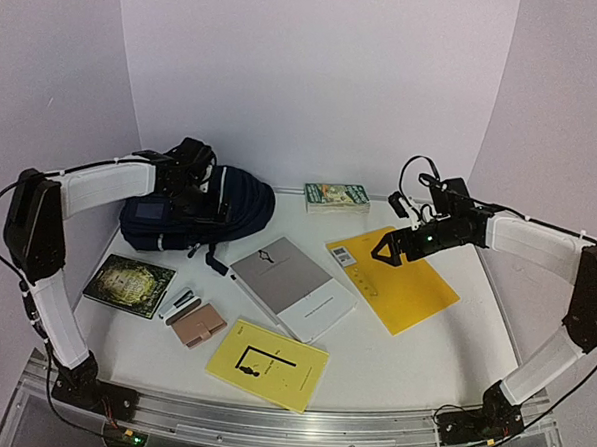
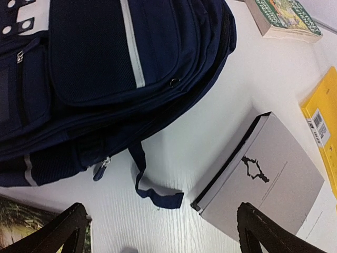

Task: Pack the student bag
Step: Move the book to the center of the board.

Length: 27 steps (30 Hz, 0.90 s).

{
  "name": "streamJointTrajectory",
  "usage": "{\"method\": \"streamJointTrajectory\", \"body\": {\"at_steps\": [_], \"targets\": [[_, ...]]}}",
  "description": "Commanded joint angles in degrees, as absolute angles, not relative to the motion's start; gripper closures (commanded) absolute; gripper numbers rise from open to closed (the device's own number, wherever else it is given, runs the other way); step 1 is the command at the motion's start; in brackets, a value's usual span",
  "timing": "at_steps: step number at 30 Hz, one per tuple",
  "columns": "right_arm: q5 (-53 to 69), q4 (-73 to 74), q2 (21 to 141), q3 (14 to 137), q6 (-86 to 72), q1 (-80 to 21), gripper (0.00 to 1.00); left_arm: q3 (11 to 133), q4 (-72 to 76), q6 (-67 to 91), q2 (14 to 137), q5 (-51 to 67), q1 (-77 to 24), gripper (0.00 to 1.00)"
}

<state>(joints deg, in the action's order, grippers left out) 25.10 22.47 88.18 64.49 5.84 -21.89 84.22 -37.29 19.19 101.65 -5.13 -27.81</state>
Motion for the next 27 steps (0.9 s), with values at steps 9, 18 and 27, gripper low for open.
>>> {"method": "streamJointTrajectory", "body": {"at_steps": [9,18,27], "targets": [[25.1,23.2,87.0,66.1,5.4,-21.5,0.02,113.7,-40.5,6.7,126.0,-8.6,-27.6,0.09],[24.9,23.3,87.3,66.0,5.4,-20.9,0.02,126.0,-38.2,4.9,139.6,-4.3,-27.7,0.26],[25.8,23.5,87.3,65.4,6.1,-20.4,0.02,131.0,-38.3,3.9,145.7,-1.3,-28.3,0.47]]}}
